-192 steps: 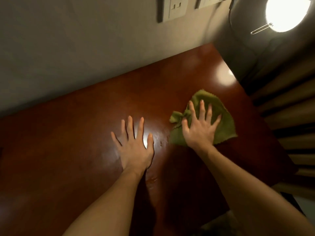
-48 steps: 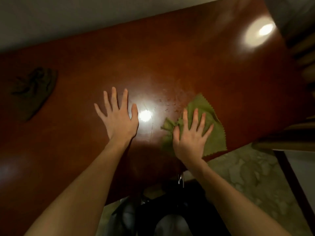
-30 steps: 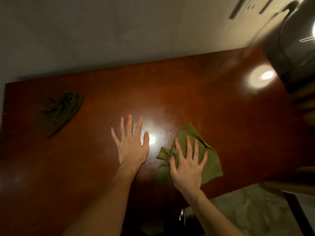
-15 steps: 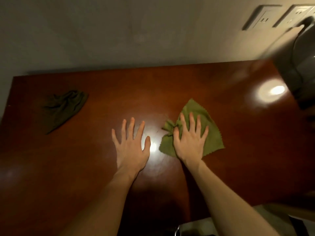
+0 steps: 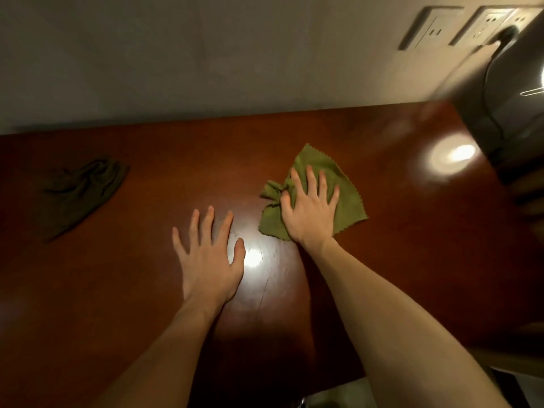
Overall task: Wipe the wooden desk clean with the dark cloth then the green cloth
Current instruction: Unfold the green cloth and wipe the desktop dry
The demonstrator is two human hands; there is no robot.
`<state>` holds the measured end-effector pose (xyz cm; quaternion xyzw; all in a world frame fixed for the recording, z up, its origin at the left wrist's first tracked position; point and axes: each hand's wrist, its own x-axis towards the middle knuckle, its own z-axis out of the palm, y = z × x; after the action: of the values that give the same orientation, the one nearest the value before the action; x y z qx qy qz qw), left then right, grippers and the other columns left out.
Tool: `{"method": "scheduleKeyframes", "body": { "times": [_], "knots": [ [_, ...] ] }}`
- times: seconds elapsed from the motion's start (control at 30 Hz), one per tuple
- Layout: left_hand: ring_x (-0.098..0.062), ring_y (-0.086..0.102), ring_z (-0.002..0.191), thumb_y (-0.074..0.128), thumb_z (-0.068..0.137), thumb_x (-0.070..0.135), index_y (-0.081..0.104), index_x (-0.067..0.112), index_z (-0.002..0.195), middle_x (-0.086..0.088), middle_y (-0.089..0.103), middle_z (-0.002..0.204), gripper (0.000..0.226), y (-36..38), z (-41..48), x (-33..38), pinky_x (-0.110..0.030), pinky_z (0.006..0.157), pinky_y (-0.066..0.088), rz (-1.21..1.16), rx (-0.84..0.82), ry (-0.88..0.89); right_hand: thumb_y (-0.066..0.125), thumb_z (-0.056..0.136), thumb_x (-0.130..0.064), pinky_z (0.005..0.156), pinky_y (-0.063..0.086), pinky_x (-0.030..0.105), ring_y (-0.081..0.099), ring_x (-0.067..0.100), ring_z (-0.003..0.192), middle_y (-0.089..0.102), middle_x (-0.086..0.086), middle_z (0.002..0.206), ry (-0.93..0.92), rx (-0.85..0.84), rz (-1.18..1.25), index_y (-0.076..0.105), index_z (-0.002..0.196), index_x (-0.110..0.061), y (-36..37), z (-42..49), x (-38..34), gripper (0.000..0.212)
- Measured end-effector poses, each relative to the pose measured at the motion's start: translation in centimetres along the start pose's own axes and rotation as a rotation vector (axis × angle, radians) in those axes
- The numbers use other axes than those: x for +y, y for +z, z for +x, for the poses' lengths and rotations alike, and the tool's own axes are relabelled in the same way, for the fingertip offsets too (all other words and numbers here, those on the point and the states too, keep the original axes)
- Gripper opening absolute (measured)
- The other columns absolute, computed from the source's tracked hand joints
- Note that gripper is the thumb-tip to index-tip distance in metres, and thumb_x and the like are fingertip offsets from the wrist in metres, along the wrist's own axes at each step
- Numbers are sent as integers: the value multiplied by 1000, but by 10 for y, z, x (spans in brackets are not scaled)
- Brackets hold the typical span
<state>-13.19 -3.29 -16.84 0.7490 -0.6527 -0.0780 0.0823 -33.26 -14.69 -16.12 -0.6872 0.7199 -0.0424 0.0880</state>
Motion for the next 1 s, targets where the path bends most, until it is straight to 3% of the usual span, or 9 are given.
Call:
{"method": "scheduleKeyframes", "body": {
  "times": [0.1, 0.3, 0.43, 0.7, 1.0],
  "knots": [
    [-25, -3, 164, 24, 105, 60, 22, 38, 166, -3, 14, 176, 65, -3, 0, 0, -66, 127, -1, -7, -17, -2, 24, 105, -58, 127, 3, 64, 4, 28, 162, 13, 0, 176, -17, 3, 7, 21, 166, -35, 2, -30, -2, 65],
    [-26, 0, 164, 29, 105, 58, 26, 37, 166, -4, 17, 176, 64, -7, -1, 2, -66, 127, 1, -35, -32, -6, 40, 101, -53, 126, 8, 65, 19, 25, 160, 26, -3, 172, -12, 12, -22, 34, 162, -37, 6, -136, 8, 64],
    [-26, -2, 164, 26, 106, 58, 22, 37, 167, -4, 15, 176, 65, -8, 0, 1, -66, 126, 3, -9, -42, 0, 40, 99, -53, 124, 7, 69, 17, 28, 160, 26, 1, 172, 23, 30, -60, 33, 162, -37, 8, -99, 2, 65],
    [-24, -5, 164, 31, 104, 59, 21, 40, 166, -1, 14, 176, 66, 2, 1, -1, -63, 127, -5, -35, -3, 14, 21, 102, -60, 124, -4, 69, -2, 29, 162, 9, 1, 176, -4, -6, 11, 16, 166, -38, 1, 48, -28, 68],
    [-29, 6, 164, 28, 103, 60, 27, 35, 165, -6, 21, 175, 67, -1, 0, -1, -67, 126, 4, -1, -9, 23, 23, 104, -62, 128, -1, 62, -1, 25, 163, 10, -3, 176, -185, -40, -9, 18, 166, -39, 1, -7, -40, 67]
  ]
}}
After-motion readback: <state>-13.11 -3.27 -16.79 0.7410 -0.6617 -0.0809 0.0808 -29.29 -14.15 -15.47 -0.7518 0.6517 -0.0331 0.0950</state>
